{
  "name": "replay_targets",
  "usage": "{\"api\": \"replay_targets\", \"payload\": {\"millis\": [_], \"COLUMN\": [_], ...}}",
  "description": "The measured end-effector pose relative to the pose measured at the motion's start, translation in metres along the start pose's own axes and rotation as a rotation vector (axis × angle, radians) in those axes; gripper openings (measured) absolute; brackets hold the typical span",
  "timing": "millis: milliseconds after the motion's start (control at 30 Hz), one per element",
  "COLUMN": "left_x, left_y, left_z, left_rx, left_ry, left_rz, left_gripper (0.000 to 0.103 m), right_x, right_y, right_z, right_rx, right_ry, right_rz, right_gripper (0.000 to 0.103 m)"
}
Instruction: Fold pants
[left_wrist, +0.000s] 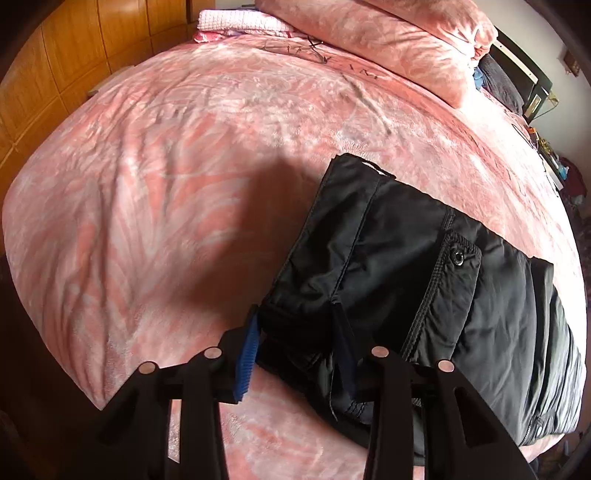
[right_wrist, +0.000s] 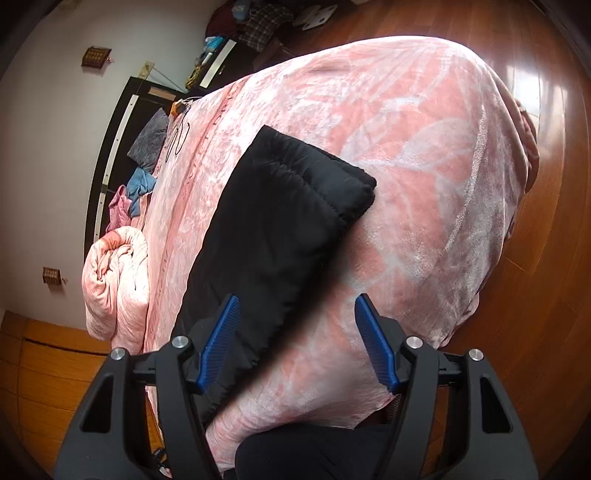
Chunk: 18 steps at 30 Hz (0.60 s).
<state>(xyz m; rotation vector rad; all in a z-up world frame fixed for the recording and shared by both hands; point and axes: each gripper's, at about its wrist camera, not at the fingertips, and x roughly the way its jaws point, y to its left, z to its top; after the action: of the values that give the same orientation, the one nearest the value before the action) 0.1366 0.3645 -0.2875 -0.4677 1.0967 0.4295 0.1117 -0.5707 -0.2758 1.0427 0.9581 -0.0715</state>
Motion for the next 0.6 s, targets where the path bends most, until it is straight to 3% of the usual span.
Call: {"api": "replay_targets", "payload": {"millis": [100,133,167,200,233,333,433,500,600], "left_x": [0.003,0.004,0.005,0.005,0.005,0.006,0.008,0.009,0.01], "left_y": [0.008,0.007,0.006,0.003,0.0,-0.004,-0.007,-0.007,-0.005], "left_z": [-0.003,-0.003,-0.004,-0.005,-0.006,-0.01,-0.013,-0.014,-0.012], "left_rx": [-0.031,-0.034,-0.031,-0.022,-0.012,-0.025,-0.043,-0.044,-0.056], "left_ry": [-0.002,-0.006,-0.01,-0.018,-0.03,-0.052,-0.064,-0.067,-0.054], "left_rz": [-0.005,0.002,0.013,0.03,0.049,0.087,0.11,0.121,0.121], "left_gripper": [0.049,0.05,0.05,0.049,0.049,0.048,0.048,0.05,0.052], "right_x": [0.009,0.013,0.016,0.017,0.017,0.014,0.001,0.002,0.038], "right_y": [-0.009,-0.01,-0.008,-0.003,0.006,0.048,0.083,0.076,0.026], "right_z": [0.015,0.02,0.026,0.03,0.034,0.044,0.047,0.051,0.057], "right_rx": [0.045,0.052,0.046,0.026,-0.004,-0.152,-0.262,-0.235,-0.145], "right_ry": [0.0,0.001,0.002,0.0,-0.005,-0.03,-0.084,-0.094,0.013], "right_rz": [0.005,0.002,-0.003,-0.017,-0.039,-0.064,-0.016,-0.008,-0.132], "right_gripper": [0.066,0.061,0.03,0.017,0.012,0.008,0.008,0.008,0.008]}}
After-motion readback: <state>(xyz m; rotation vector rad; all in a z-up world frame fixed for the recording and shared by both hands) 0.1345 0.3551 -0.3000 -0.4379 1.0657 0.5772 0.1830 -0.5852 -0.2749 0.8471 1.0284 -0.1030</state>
